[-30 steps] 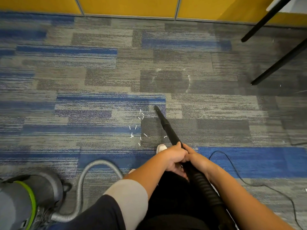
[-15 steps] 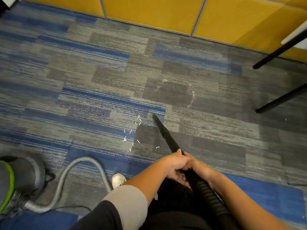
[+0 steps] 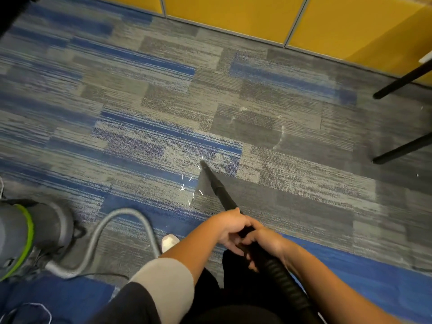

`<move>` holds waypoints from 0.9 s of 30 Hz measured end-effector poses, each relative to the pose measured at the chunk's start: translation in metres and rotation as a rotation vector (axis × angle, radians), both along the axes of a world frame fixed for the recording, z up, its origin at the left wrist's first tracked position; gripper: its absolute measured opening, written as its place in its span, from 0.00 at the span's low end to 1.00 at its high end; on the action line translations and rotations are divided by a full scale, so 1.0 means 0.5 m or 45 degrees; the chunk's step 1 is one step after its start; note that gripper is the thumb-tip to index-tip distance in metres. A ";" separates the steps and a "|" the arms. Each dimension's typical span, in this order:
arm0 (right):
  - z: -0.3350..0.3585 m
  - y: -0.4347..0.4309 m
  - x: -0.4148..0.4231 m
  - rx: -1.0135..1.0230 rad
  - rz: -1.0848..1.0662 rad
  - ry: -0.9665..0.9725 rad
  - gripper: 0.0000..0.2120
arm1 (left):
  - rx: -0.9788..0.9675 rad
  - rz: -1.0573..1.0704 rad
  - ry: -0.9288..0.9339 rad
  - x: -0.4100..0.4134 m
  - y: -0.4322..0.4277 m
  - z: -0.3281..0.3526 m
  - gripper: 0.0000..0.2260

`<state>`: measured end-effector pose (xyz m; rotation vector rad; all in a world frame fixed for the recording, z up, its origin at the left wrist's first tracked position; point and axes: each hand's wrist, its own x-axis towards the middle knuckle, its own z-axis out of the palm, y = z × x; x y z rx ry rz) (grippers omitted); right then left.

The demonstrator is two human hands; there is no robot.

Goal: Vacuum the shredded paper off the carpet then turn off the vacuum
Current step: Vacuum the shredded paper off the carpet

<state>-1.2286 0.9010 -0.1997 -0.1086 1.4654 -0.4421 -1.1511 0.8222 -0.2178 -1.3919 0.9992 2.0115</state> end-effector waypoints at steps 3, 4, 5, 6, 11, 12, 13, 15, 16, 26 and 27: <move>0.009 -0.009 0.023 -0.008 -0.011 -0.040 0.25 | 0.006 -0.012 -0.029 0.032 -0.003 0.007 0.06; 0.015 -0.012 0.030 -0.007 -0.002 -0.044 0.23 | 0.013 -0.009 -0.039 0.039 -0.005 0.011 0.07; 0.020 -0.013 0.038 -0.005 0.013 -0.046 0.21 | 0.018 -0.018 -0.050 0.045 -0.005 0.005 0.05; 0.024 -0.013 0.044 0.000 0.026 -0.047 0.19 | 0.020 -0.007 -0.051 0.051 -0.006 0.013 0.03; 0.023 -0.015 0.062 0.032 0.049 -0.033 0.17 | -0.015 0.013 -0.036 0.069 -0.009 0.010 0.32; 0.022 -0.016 0.063 0.033 0.056 -0.027 0.17 | -0.017 0.031 -0.029 0.070 -0.009 0.012 0.31; 0.022 -0.017 0.066 0.032 0.067 -0.027 0.17 | -0.025 0.026 -0.026 0.073 -0.009 0.011 0.31; 0.023 -0.019 0.070 0.032 0.093 -0.026 0.17 | -0.045 0.018 -0.035 0.079 -0.010 0.010 0.31; 0.023 -0.020 0.072 0.030 0.103 -0.023 0.17 | -0.044 0.022 -0.031 0.081 -0.011 0.009 0.31; 0.024 -0.036 0.083 0.116 0.124 -0.030 0.16 | -0.031 0.107 -0.048 0.098 -0.021 0.001 0.31; 0.026 -0.039 0.083 0.116 0.127 -0.029 0.15 | -0.032 0.111 -0.044 0.098 -0.022 0.000 0.29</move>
